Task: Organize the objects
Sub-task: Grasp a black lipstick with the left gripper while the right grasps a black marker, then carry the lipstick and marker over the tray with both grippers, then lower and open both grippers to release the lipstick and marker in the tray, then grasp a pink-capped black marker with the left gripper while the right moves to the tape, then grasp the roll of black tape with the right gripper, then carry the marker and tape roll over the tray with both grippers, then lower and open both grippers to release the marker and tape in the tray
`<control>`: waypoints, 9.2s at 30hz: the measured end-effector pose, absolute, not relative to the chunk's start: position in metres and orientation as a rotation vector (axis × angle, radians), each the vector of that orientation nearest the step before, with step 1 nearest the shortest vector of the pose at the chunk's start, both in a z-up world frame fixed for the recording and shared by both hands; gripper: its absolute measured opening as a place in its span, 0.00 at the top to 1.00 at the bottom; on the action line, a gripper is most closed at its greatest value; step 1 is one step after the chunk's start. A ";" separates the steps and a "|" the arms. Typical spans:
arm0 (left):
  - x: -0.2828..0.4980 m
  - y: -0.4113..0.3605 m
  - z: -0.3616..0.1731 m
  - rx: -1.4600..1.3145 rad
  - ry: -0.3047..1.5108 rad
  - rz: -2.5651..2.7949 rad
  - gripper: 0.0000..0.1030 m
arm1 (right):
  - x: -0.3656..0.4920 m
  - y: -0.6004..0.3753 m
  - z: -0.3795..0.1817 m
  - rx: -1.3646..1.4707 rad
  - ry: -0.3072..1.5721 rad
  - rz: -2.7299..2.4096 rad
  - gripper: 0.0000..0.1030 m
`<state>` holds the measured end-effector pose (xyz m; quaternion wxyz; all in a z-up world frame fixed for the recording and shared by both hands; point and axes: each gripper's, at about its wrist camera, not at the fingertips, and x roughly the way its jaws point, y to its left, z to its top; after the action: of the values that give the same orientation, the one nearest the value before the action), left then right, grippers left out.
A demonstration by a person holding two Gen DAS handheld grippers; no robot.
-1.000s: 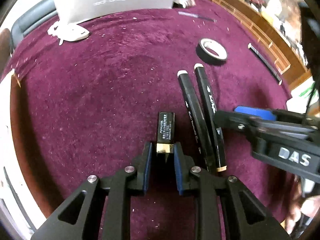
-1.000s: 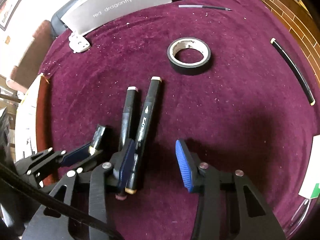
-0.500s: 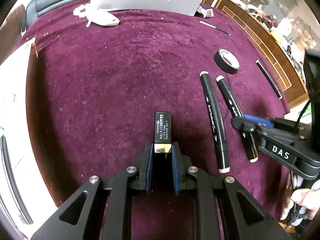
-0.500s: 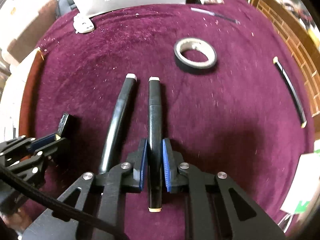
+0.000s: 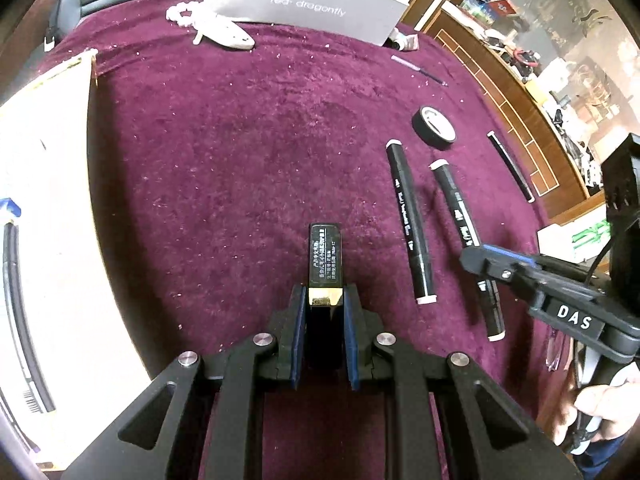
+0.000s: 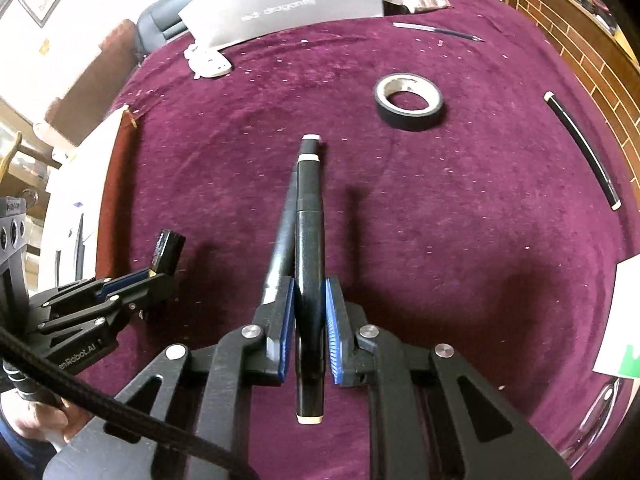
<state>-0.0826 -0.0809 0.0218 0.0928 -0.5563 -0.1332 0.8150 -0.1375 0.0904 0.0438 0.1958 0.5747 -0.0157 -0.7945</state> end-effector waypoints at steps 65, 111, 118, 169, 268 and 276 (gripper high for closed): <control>-0.007 -0.222 0.009 -1.724 -0.659 2.714 0.86 | -0.141 -0.197 0.024 1.495 0.400 -1.965 0.88; -0.001 -0.220 0.013 -1.706 -0.620 2.769 0.85 | -0.124 -0.176 0.048 1.455 0.269 -1.966 0.83; 0.005 -0.218 0.025 -1.646 -0.606 2.808 0.85 | -0.120 -0.137 0.067 1.441 0.119 -2.007 0.83; -0.095 -0.016 0.006 -1.694 -0.111 2.590 0.89 | -0.251 0.126 0.045 1.524 -0.031 -2.380 0.34; 0.028 -0.276 0.042 -1.596 -0.365 2.941 0.89 | -0.106 -0.181 0.059 1.352 0.350 -2.007 0.43; 0.027 -0.279 0.038 -1.605 -0.357 2.944 0.89 | -0.117 -0.196 0.059 1.359 0.352 -2.004 0.43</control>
<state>0.0270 -0.2789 0.0378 -0.1151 -0.4728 -0.1052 0.8673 -0.1167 -0.1963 0.0590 0.3406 0.5222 0.1353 -0.7701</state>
